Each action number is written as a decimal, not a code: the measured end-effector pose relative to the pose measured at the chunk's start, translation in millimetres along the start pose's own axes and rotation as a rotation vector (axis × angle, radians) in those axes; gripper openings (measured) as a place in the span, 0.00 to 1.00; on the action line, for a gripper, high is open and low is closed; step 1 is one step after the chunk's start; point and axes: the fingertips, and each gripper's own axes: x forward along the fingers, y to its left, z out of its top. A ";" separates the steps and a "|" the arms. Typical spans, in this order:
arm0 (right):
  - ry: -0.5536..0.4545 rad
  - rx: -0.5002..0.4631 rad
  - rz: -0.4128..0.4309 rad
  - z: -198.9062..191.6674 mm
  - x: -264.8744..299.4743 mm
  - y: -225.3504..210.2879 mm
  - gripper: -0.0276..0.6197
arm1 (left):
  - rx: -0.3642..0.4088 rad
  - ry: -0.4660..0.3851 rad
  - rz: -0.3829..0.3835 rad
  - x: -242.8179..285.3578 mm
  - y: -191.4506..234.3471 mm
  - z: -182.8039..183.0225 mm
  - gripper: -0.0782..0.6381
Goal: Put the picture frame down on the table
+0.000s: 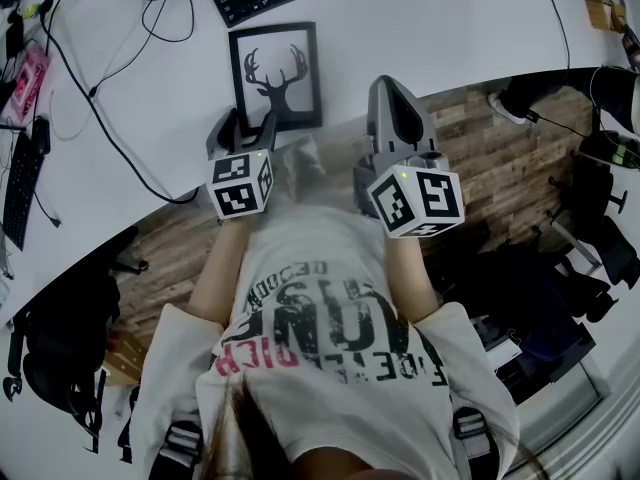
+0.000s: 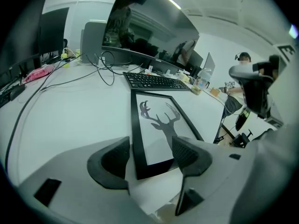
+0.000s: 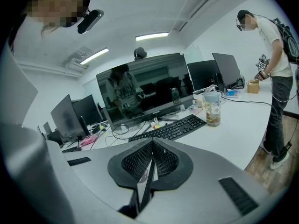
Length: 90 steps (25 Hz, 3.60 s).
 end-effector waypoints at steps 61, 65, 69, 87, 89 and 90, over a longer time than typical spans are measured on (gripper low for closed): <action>-0.155 -0.055 0.047 58.8 -27.8 16.2 0.04 | 0.040 -0.395 -0.058 -89.1 -12.2 137.4 0.11; -0.169 -0.061 0.052 67.8 -28.6 15.2 0.04 | 0.036 -0.452 -0.065 -99.2 -13.3 160.9 0.11; -0.174 -0.072 0.056 73.6 -30.2 14.9 0.04 | 0.041 -0.502 -0.071 -111.5 -16.5 179.3 0.11; -0.254 -0.058 0.119 105.0 -37.6 29.6 0.04 | 0.069 -0.657 -0.125 -155.8 -42.4 222.1 0.11; -0.261 -0.059 0.125 107.0 -40.6 31.0 0.04 | 0.069 -0.668 -0.127 -159.6 -44.4 223.2 0.11; -0.263 -0.060 0.129 107.8 -42.1 31.7 0.04 | 0.070 -0.673 -0.128 -161.8 -45.7 223.7 0.11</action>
